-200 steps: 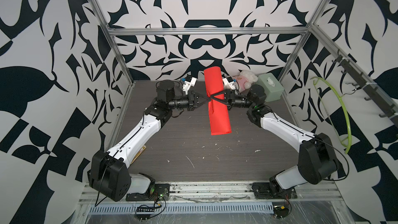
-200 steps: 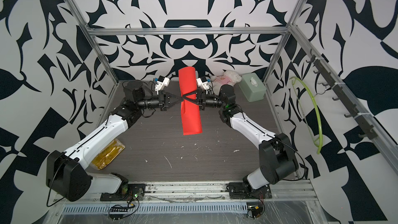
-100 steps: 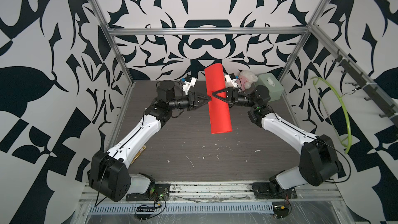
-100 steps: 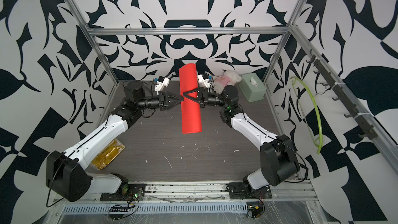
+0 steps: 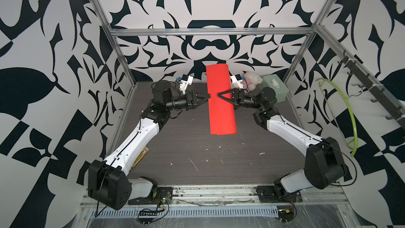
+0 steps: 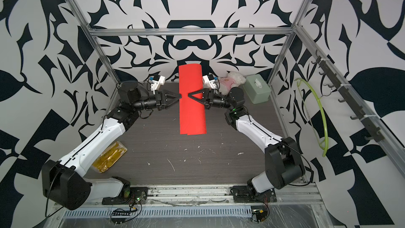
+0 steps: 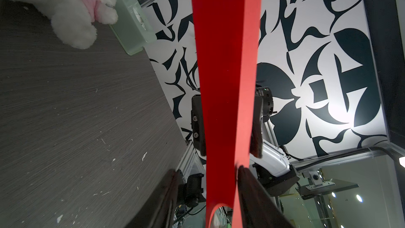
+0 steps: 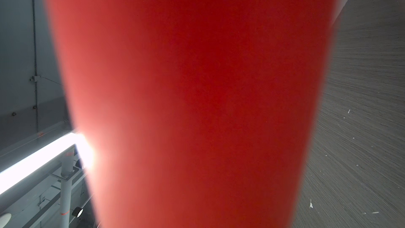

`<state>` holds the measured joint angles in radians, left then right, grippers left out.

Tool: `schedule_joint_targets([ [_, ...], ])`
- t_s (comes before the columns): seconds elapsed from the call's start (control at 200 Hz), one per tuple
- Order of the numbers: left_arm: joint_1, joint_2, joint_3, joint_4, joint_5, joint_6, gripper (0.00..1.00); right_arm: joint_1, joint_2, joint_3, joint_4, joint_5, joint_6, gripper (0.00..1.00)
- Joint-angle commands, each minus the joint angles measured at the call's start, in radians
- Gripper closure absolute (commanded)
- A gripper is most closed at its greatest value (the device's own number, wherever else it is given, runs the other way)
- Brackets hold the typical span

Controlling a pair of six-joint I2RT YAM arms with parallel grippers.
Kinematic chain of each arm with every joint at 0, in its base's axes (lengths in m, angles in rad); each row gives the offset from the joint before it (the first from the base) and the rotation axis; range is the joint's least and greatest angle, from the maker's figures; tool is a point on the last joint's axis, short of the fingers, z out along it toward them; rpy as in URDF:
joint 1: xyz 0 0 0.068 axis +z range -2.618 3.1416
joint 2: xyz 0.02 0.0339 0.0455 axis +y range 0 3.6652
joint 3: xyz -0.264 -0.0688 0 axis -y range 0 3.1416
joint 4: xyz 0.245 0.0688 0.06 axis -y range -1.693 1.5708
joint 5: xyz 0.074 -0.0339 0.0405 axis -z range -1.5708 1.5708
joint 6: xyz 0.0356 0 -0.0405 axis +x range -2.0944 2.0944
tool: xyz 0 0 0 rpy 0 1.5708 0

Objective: Fold the rectangular paper in half along the long edge
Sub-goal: Fold the paper.

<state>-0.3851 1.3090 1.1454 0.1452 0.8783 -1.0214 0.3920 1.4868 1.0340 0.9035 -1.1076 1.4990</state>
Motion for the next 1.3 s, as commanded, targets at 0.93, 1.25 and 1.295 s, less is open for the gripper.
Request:
schedule_joint_targets([
  [0.93,-0.004,0.029,0.014,0.172,-0.004,-0.071,0.53,-0.007,0.087,0.104,0.511,0.07,0.405,0.5],
  [1.25,-0.044,0.046,0.07,0.139,-0.005,-0.055,0.53,-0.007,0.102,0.119,0.511,0.079,0.416,0.5],
  [1.295,-0.047,0.051,0.075,0.136,-0.003,-0.055,0.53,-0.007,0.105,0.118,0.511,0.081,0.415,0.5],
])
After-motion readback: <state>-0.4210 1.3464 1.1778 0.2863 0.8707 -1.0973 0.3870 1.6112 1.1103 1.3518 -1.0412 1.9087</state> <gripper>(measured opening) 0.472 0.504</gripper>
